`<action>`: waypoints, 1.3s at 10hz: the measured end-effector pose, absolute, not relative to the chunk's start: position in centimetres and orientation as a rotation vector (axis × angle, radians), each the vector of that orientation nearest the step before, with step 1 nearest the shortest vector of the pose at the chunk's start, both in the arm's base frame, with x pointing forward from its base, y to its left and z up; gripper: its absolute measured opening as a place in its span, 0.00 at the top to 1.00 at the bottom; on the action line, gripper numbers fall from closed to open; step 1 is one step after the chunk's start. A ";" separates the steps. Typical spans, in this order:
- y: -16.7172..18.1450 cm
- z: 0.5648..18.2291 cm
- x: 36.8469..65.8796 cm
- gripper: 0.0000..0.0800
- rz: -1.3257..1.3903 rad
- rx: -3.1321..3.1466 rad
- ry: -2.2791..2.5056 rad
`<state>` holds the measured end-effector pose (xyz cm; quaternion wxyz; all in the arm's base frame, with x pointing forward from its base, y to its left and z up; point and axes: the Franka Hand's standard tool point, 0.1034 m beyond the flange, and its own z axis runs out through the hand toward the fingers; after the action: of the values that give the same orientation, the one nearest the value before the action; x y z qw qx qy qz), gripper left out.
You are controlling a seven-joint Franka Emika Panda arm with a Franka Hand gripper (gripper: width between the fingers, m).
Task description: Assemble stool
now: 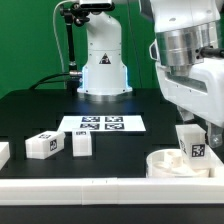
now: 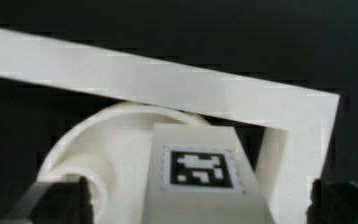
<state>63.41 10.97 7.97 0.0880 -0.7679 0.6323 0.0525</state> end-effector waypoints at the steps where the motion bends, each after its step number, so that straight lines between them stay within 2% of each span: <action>1: 10.8 8.6 63.7 0.22 0.148 -2.302 1.849; 3: 10.9 10.7 63.7 0.19 0.159 -2.354 1.762; 4: 10.6 11.2 63.9 0.19 0.145 -2.407 1.677; 7: 10.6 10.8 63.7 0.19 0.115 -2.580 1.387; 11: 11.6 10.5 64.1 0.19 -0.033 -2.898 0.648; 13: 11.7 10.4 64.0 0.19 -0.057 -2.952 0.438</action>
Offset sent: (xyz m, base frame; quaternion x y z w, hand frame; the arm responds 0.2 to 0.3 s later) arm 0.0047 -0.0033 0.0328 0.0061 -0.0568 -0.0786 0.9953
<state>64.01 11.66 10.44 0.0785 -0.9859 0.1463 -0.0189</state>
